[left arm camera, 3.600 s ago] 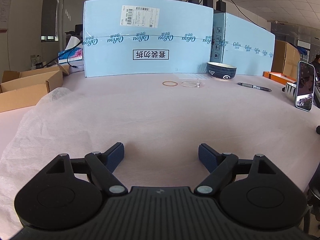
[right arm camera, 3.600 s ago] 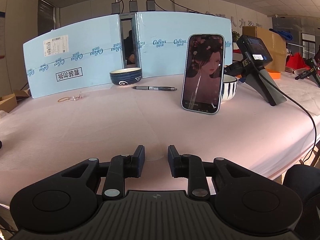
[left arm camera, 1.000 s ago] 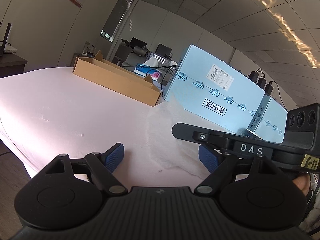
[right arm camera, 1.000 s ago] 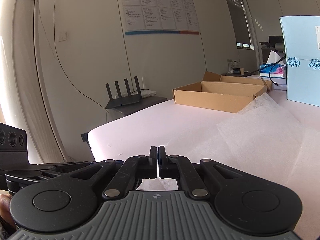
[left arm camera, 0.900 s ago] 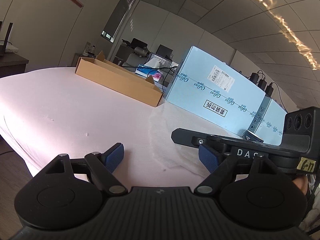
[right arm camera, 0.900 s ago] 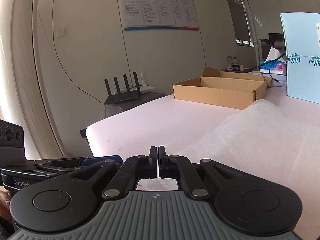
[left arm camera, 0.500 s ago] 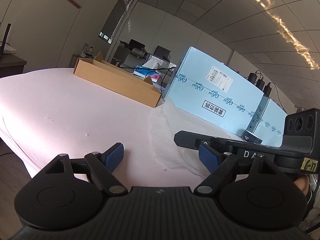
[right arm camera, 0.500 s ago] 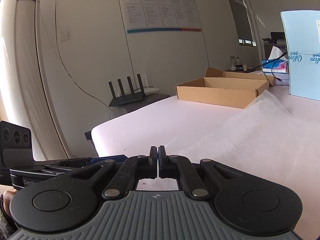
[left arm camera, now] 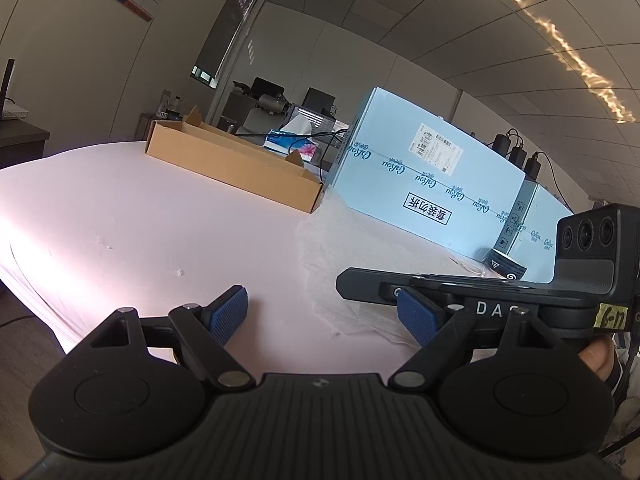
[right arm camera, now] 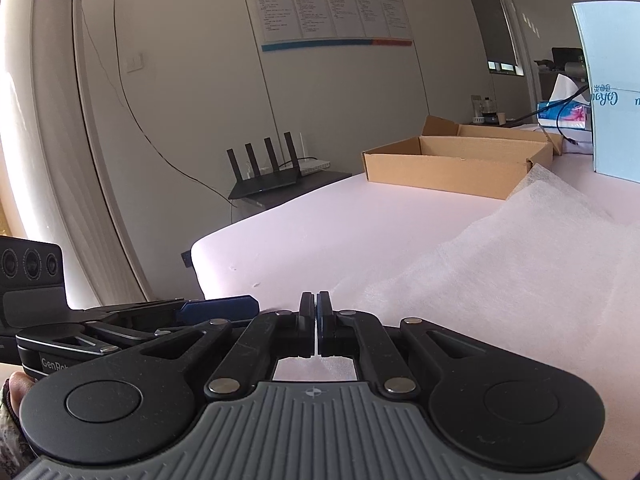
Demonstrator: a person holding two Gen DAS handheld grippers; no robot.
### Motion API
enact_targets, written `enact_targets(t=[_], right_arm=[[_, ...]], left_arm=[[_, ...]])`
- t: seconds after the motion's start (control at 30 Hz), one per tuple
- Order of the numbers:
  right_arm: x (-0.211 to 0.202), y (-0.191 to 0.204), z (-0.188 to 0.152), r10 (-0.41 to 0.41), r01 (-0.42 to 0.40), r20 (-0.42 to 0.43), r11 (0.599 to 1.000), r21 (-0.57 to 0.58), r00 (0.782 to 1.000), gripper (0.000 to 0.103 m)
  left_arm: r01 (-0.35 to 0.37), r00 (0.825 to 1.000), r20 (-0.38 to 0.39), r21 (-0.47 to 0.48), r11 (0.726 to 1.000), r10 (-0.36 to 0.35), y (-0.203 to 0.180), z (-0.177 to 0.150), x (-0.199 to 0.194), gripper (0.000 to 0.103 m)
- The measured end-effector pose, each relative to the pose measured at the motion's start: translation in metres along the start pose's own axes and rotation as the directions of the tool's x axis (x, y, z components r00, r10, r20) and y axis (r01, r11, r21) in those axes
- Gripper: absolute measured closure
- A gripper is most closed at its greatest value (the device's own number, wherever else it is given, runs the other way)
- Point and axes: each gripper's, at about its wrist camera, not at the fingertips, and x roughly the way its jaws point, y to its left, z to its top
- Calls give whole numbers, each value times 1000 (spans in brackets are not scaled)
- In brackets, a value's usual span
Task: Fold shopping bag
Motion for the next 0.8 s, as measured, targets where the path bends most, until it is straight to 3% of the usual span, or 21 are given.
enact_targets(t=[0.13, 0.23, 0.3, 0.33, 0.43, 0.57, 0.63, 0.73, 0.8], right_arm=[[3, -4, -2, 17, -16, -37, 999, 35, 999, 97], [-16, -15, -1, -18, 18, -13, 998, 65, 1000, 88], [-39, -27, 1, -60, 58, 21, 994, 98, 998, 71], [-51, -34, 2, -82, 77, 37, 990, 115, 996, 67], [-86, -53, 6, -148, 132, 84, 977, 168, 985, 66], [-133, -78, 10, -238, 200, 141, 950, 242, 961, 66], [-156, -107, 12, -339, 289, 124, 906, 309, 932, 65], [-187, -160, 10, -473, 406, 45, 799, 444, 880, 65], [-199, -202, 6, -459, 386, -25, 717, 580, 888, 65]], left_arm=[[-11, 1000, -5, 11, 1000, 11, 0, 0, -2, 22], [-16, 1000, -4, 0, 1000, 16, 0, 2, -4, 22], [-16, 1000, 0, -17, 1000, 16, 1, 4, -5, 21], [-15, 1000, 2, -25, 1000, 15, 1, 5, -6, 21], [-1, 1000, 15, -24, 1000, 1, -2, 12, -8, 21], [77, 996, 36, 17, 997, -78, -10, 36, -2, 21], [124, 992, 17, 26, 992, -125, -12, 52, 15, 20], [46, 997, -60, 17, 999, -45, -12, 72, 55, 19], [-33, 993, -117, 7, 999, 33, -9, 84, 85, 19]])
